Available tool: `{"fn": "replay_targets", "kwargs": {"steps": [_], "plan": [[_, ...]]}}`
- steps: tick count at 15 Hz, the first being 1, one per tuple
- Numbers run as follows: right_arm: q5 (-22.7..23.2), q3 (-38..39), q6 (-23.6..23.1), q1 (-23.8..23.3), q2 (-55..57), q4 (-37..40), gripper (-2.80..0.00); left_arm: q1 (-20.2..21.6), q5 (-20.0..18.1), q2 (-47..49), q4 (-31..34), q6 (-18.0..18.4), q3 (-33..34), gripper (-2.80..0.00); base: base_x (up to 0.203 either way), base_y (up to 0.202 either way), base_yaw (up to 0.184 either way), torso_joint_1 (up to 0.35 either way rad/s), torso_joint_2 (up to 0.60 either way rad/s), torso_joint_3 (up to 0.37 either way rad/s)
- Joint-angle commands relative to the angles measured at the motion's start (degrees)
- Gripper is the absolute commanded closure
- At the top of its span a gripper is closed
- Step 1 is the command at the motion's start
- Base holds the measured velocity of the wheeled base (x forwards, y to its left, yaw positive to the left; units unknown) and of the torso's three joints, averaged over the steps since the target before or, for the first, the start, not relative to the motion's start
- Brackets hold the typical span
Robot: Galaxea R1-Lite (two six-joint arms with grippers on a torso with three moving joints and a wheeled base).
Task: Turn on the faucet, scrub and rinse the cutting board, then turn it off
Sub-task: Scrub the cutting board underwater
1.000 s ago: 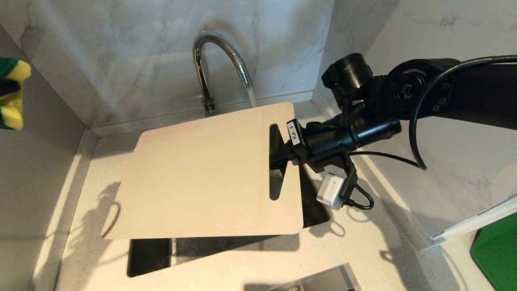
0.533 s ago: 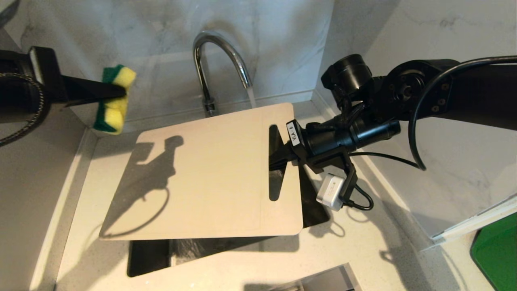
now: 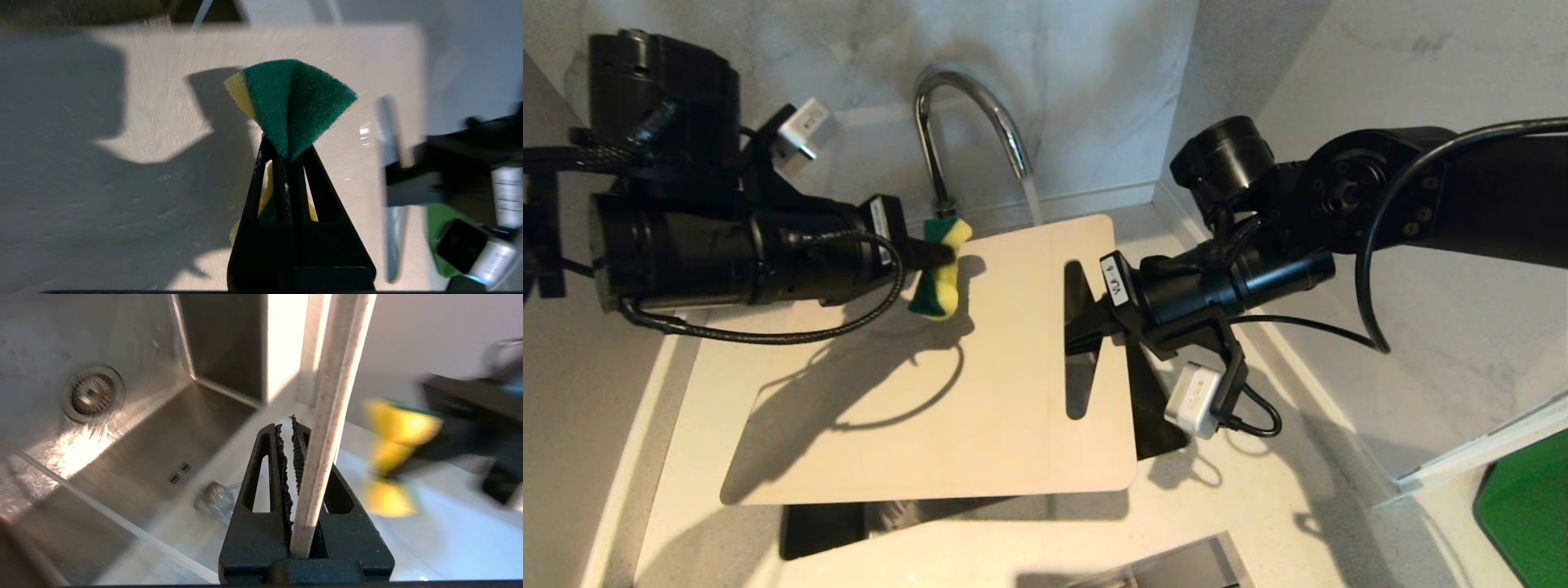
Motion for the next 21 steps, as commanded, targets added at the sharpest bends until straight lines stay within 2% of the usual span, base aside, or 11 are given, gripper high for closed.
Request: {"fn": "replay_targets", "kwargs": {"steps": [1,7,12,15,17,21], "plan": [[0.5,1.4,-0.9,0.1,-0.5,-0.6,0.0,0.4,0.2,4.6,-0.1,-0.1,0.2,0.0,0.0,0.0,0.0,0.0,0.0,0.0],[0.5,1.7,-0.9,0.2,-0.5,-0.7,0.0,5.0,0.7,6.4,-0.1,0.0,2.3,0.0,0.0,0.0,0.0,0.0,0.0,0.0],[0.5,1.6,-0.9,0.2,-0.5,-0.7,0.0,11.7,-0.4,5.9,-2.1,0.7,7.0,0.0,0.0,0.0,0.0,0.0,0.0,0.0],[0.6,1.6,-0.9,0.2,-0.5,-0.7,0.0,16.7,-2.4,5.9,-7.7,3.7,12.2,0.0,0.0,0.0,0.0,0.0,0.0,0.0],[0.7,1.7,-0.9,0.2,-0.5,-0.7,0.0,18.9,-4.0,5.3,-9.2,4.4,15.5,0.0,0.0,0.0,0.0,0.0,0.0,0.0],[1.0,2.7,-0.9,0.2,-0.6,-1.7,0.0,28.0,-8.7,4.1,-13.7,7.3,21.1,0.0,0.0,0.0,0.0,0.0,0.0,0.0]]}}
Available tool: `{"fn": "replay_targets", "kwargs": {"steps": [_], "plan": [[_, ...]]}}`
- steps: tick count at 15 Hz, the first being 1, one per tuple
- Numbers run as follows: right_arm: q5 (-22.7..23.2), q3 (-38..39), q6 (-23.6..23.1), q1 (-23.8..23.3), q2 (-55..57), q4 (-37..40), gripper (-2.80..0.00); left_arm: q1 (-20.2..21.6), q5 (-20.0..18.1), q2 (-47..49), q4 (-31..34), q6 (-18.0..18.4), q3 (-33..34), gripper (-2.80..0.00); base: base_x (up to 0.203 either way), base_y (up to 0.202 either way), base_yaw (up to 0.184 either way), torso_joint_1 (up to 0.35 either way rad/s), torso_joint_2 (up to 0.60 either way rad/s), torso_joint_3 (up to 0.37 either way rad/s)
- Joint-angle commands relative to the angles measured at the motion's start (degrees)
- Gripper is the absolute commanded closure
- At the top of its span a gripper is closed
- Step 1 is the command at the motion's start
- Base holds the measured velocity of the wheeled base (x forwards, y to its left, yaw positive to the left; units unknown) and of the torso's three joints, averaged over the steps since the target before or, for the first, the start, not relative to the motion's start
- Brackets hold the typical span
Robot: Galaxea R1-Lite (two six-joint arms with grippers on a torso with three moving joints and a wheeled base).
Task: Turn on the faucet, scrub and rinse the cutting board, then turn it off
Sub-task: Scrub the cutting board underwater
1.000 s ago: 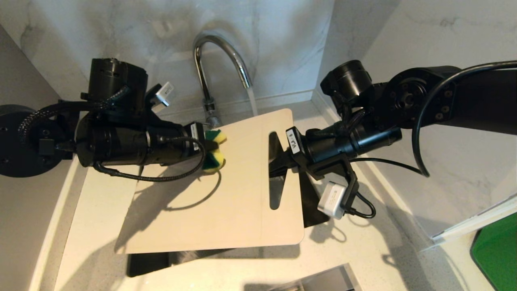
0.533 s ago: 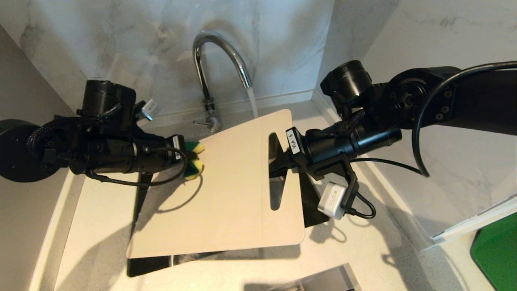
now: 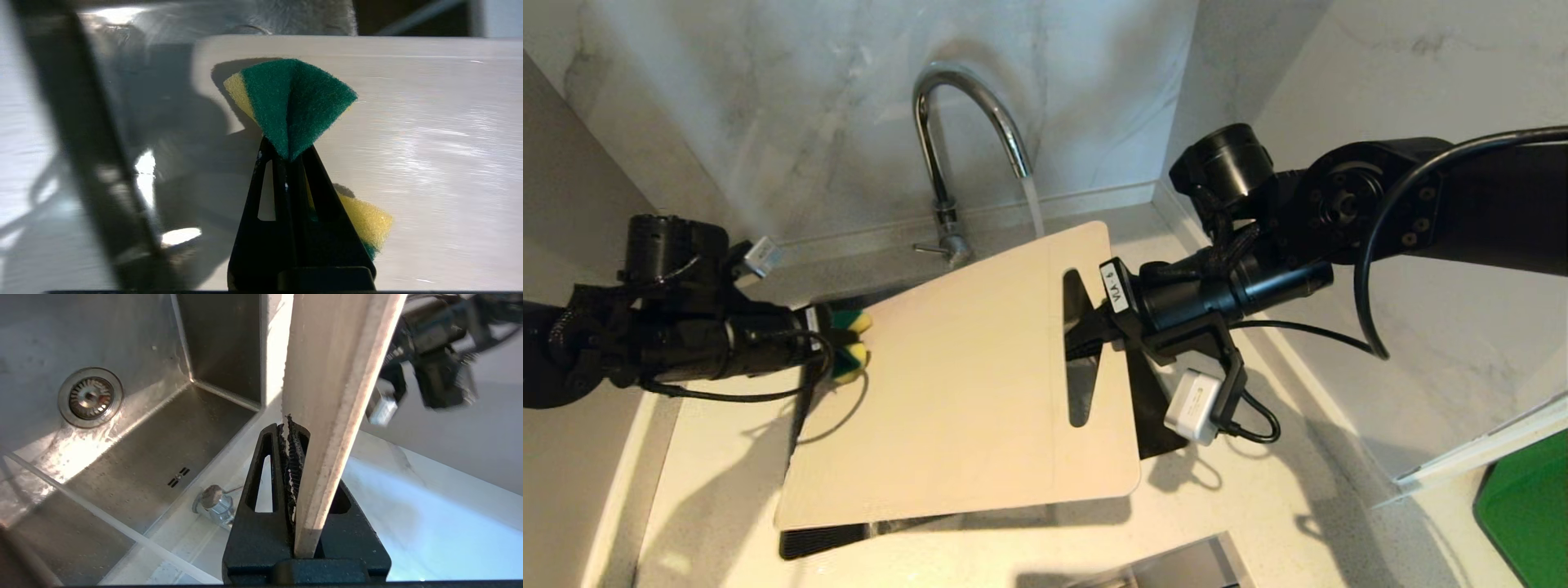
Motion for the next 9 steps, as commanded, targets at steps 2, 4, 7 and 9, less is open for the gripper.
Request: {"fn": "replay_targets", "kwargs": {"steps": [2,4,7,9], "plan": [[0.2,0.6,-0.9,0.0,-0.2,0.1,0.0,7.9,-4.1,-1.6,-2.2,0.8,3.0,0.0,0.0,0.0,0.0,0.0,0.0,0.0],[0.1,0.5,-0.9,0.0,-0.2,0.1,0.0,11.8,-6.7,-2.5,-2.4,1.7,3.0,0.0,0.0,0.0,0.0,0.0,0.0,0.0],[0.2,0.9,-0.9,0.0,-0.2,0.1,0.0,12.4,-8.1,-5.9,-1.4,0.6,0.2,0.0,0.0,0.0,0.0,0.0,0.0,0.0],[0.2,1.6,-0.9,0.0,-0.2,-0.1,0.0,11.0,-8.1,-9.1,3.4,-3.7,-6.7,0.0,0.0,0.0,0.0,0.0,0.0,0.0]]}}
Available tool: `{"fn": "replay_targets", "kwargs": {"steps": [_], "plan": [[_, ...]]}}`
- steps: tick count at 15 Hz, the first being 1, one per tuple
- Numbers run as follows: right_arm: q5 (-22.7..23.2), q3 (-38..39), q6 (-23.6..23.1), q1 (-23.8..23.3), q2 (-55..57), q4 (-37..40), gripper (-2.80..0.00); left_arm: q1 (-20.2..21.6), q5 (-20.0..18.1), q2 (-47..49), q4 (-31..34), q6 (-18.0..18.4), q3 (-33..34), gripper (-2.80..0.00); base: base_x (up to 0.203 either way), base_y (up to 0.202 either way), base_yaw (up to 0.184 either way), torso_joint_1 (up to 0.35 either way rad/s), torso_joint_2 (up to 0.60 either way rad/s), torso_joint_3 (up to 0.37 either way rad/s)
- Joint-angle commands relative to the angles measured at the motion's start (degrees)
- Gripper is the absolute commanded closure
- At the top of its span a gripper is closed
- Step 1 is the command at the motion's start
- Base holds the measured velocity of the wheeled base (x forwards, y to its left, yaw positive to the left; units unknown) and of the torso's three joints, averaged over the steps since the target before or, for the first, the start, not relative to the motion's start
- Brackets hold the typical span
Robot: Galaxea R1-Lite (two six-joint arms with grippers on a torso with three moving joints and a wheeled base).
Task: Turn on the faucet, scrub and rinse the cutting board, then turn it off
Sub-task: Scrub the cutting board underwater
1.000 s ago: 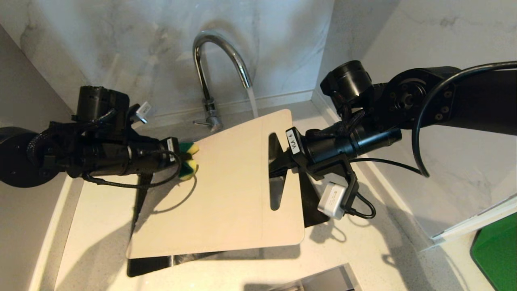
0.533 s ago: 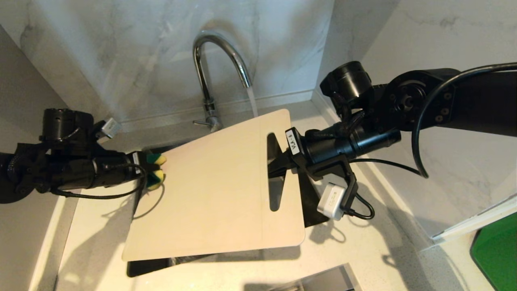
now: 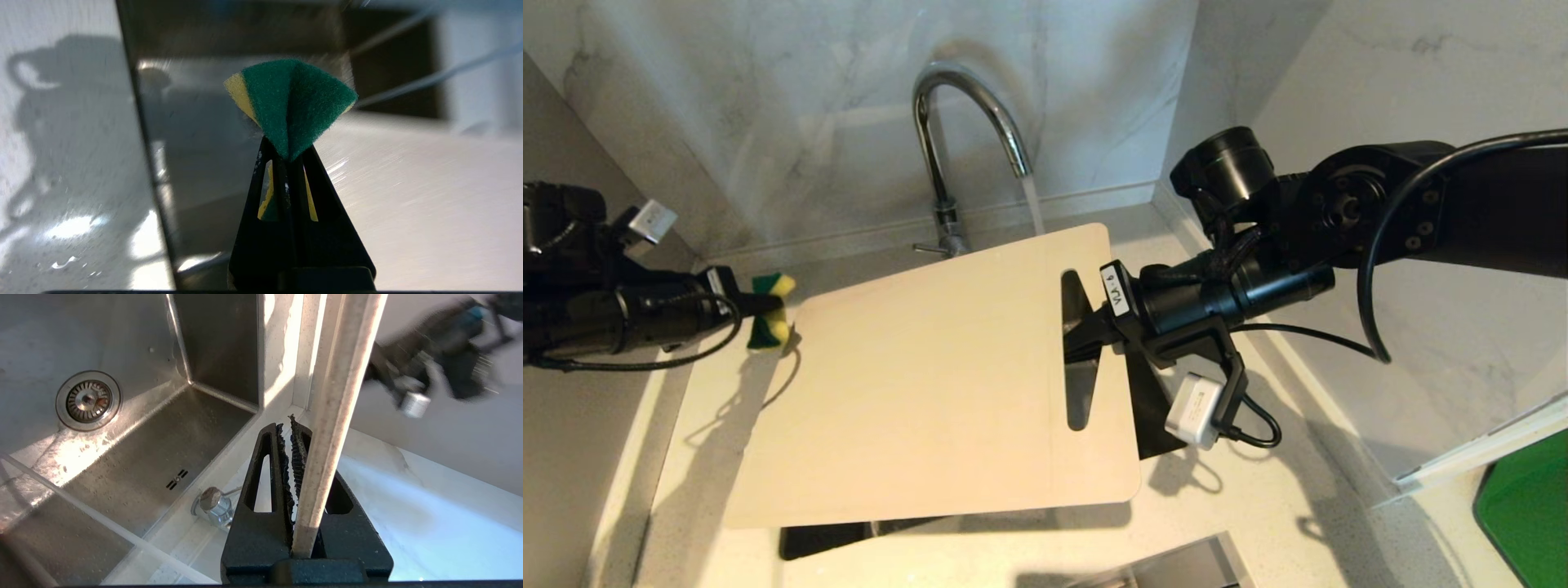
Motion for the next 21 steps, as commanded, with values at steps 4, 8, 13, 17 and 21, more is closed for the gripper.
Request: {"fn": "replay_targets", "kwargs": {"steps": [4,8,13,17,21], "plan": [[0.2,0.6,-0.9,0.1,0.5,-1.1,0.0,-12.2,-2.0,-11.3,18.4,-8.6,-15.9,0.0,0.0,0.0,0.0,0.0,0.0,0.0],[0.1,0.2,-0.9,0.1,0.7,-1.1,0.0,-34.2,-0.5,-14.1,21.7,-16.7,-13.0,0.0,0.0,0.0,0.0,0.0,0.0,0.0],[0.2,-1.2,-0.5,0.0,0.6,-1.1,0.0,-40.4,5.8,-7.1,6.5,-18.1,0.7,0.0,0.0,0.0,0.0,0.0,0.0,0.0],[0.2,-1.6,0.2,0.0,0.7,-1.5,0.0,-37.5,6.3,-4.4,-2.3,-16.9,8.0,0.0,0.0,0.0,0.0,0.0,0.0,0.0],[0.3,-1.4,0.5,0.1,0.6,-2.3,0.0,-32.2,6.0,-4.8,-2.3,-16.7,10.7,0.0,0.0,0.0,0.0,0.0,0.0,0.0]]}}
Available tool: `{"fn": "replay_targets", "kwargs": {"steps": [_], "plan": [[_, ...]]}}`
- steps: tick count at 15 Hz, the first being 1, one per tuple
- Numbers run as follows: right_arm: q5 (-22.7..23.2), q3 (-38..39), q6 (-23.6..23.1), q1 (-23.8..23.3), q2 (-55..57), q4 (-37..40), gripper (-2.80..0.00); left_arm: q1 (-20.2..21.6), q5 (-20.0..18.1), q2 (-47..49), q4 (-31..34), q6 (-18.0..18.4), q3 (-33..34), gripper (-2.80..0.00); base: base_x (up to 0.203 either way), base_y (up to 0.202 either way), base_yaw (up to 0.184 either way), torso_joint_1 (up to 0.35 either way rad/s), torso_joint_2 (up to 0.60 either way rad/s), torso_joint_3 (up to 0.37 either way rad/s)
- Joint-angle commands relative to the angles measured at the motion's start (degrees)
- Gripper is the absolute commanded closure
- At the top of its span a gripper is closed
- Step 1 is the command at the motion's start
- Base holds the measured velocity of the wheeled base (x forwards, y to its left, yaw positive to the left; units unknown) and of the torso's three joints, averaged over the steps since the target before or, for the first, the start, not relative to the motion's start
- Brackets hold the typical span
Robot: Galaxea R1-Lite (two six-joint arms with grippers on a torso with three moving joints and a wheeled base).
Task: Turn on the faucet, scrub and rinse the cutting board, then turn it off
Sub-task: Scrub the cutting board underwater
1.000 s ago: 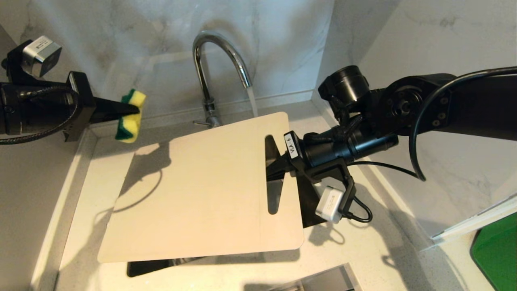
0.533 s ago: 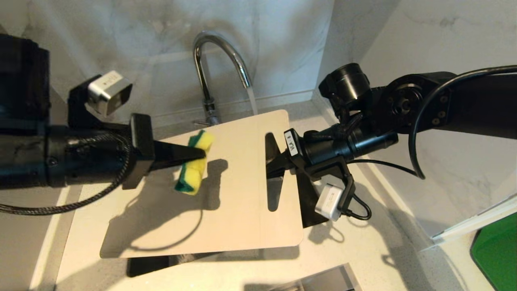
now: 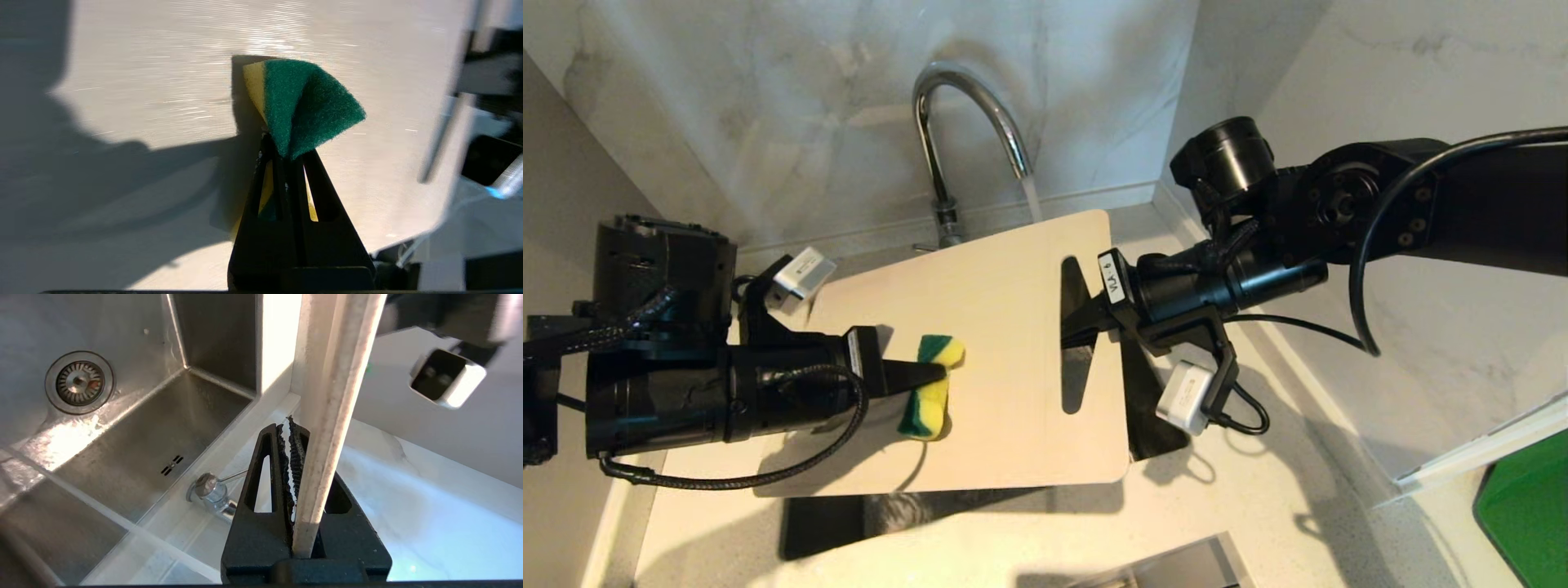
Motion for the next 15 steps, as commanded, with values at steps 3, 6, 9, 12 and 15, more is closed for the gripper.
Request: {"fn": "replay_targets", "kwargs": {"steps": [3,6,9,12,15], "plan": [[0.5,0.1,-0.8,0.1,0.1,0.0,0.0,6.5,-0.7,-0.2,-0.8,3.3,6.2,0.0,0.0,0.0,0.0,0.0,0.0,0.0],[0.5,0.0,-0.8,0.0,0.1,0.1,0.0,13.7,-2.2,0.3,-6.7,6.6,10.5,0.0,0.0,0.0,0.0,0.0,0.0,0.0],[0.6,0.1,-0.8,0.0,0.2,0.0,0.0,22.2,-6.8,1.5,-8.4,10.8,13.7,0.0,0.0,0.0,0.0,0.0,0.0,0.0],[0.6,0.1,-0.8,0.0,0.2,0.0,0.0,28.6,-11.4,2.3,-8.6,12.5,15.2,0.0,0.0,0.0,0.0,0.0,0.0,0.0],[0.7,0.3,-0.8,0.0,0.3,-1.1,0.0,32.1,-13.3,2.2,-8.6,13.6,15.9,0.0,0.0,0.0,0.0,0.0,0.0,0.0]]}}
